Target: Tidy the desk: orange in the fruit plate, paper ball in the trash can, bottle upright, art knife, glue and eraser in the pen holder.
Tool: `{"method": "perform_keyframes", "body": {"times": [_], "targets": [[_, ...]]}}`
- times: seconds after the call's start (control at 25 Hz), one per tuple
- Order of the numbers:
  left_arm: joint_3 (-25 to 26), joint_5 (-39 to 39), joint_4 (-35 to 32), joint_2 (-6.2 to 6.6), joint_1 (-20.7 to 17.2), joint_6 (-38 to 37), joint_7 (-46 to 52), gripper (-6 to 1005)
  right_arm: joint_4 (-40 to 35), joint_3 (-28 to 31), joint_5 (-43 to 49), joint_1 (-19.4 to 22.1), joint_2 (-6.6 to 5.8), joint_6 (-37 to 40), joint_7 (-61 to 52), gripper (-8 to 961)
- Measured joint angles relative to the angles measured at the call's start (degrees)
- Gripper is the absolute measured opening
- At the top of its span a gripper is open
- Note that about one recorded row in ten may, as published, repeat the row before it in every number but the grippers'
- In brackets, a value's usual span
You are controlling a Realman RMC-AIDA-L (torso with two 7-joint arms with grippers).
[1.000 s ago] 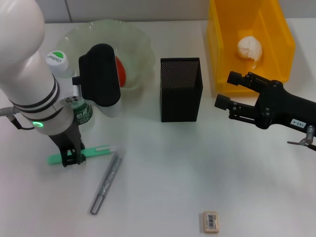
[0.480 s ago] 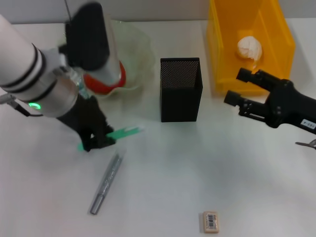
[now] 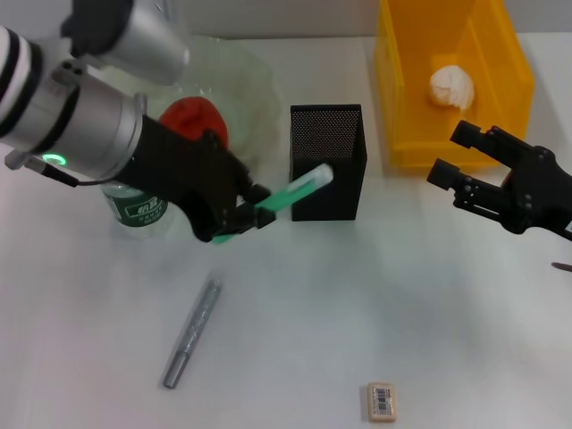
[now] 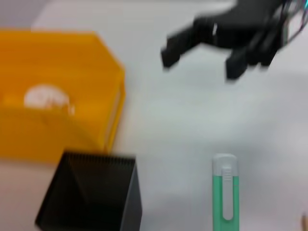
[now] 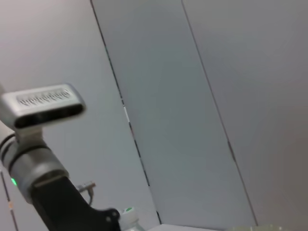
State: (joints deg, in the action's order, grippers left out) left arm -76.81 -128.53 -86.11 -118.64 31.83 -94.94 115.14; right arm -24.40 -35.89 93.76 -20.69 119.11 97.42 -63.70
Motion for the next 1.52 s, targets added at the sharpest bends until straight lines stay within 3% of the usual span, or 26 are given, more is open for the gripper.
{"method": "perform_keyframes", "body": {"times": [0.28, 0.48, 0.52, 0.84, 1.08, 1.52], "targets": [[2.01, 9.96, -0.05, -0.1, -2.5, 2.01, -4.01, 208, 0.32, 1.45, -1.95, 1.91, -0.02, 0.03, 0.58, 832], [0.24, 17.35, 0.75, -0.22, -5.29, 6.78, -8.1, 210, 1.53, 2.15, -2.01, 2.49, -0.02, 0.05, 1.14, 832], [0.13, 22.2, 1.55, -0.19, -6.47, 8.12, -10.71, 211, 1.94, 2.17, -2.01, 2.5, -0.02, 0.05, 1.31, 832], [-1.91, 30.45, 4.24, -0.3, -9.57, 12.89, -16.24, 215, 3.06, 1.67, -1.86, 2.42, -0.01, -0.29, 1.38, 832], [-8.33, 37.62, 8.34, -0.29, -12.49, 23.96, -23.45, 219, 3.56, 1.61, -1.68, 2.22, -0.01, -0.47, 1.44, 832], [-17.79, 38.21, 8.46, -0.29, -13.94, 39.93, -26.54, 225, 4.12, 1.62, -1.56, 2.23, -0.01, -0.57, 1.48, 831]]}}
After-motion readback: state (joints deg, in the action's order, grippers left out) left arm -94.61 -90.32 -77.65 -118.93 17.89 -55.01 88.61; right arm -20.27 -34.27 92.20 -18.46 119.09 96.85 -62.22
